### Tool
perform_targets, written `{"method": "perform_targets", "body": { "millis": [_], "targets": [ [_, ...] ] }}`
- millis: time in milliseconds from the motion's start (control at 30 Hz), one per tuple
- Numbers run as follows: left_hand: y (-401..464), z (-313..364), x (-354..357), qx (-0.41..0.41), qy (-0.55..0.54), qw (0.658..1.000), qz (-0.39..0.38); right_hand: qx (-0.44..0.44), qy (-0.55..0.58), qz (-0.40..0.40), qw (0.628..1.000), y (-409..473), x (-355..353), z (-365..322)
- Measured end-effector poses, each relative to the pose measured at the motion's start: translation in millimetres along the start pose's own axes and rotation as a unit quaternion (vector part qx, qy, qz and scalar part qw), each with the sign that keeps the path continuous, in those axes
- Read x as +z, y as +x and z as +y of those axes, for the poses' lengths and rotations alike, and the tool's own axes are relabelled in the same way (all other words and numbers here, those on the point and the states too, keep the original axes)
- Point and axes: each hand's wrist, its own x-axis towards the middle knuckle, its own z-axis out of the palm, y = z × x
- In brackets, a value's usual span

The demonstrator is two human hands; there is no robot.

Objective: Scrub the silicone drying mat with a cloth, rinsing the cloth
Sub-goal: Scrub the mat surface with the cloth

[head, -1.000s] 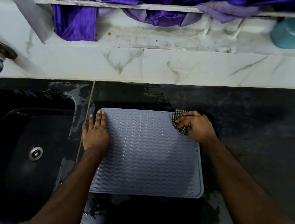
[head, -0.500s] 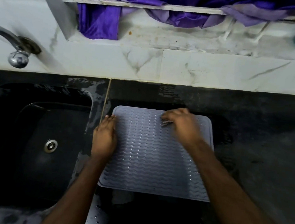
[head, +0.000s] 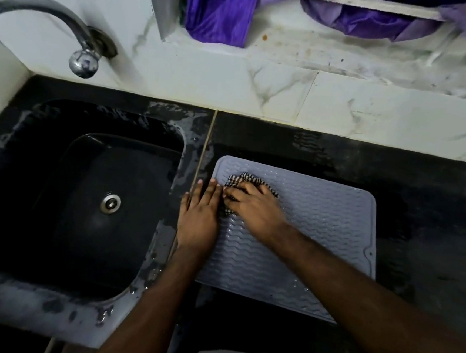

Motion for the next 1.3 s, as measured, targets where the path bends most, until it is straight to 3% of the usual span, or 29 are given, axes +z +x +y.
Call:
{"method": "perform_targets", "body": {
  "millis": [367, 667, 1100, 1300],
  "targets": [
    [-3, 15, 2, -0.038, 0.050, 0.998, 0.000, 0.031, -0.071, 0.012, 0.997, -72, 4, 47],
    [-5, 21, 3, -0.060, 0.065, 0.996, 0.008, 0.220, -0.016, 0.033, 0.975, -141, 18, 73],
    [-4, 22, 4, -0.061, 0.076, 0.995, 0.005, 0.341, 0.017, 0.067, 0.938, -217, 18, 113],
    [-6, 16, 0, -0.034, 0.012, 0.999, 0.004, 0.391, -0.043, -0.009, 0.919, -216, -2, 117]
  ]
}}
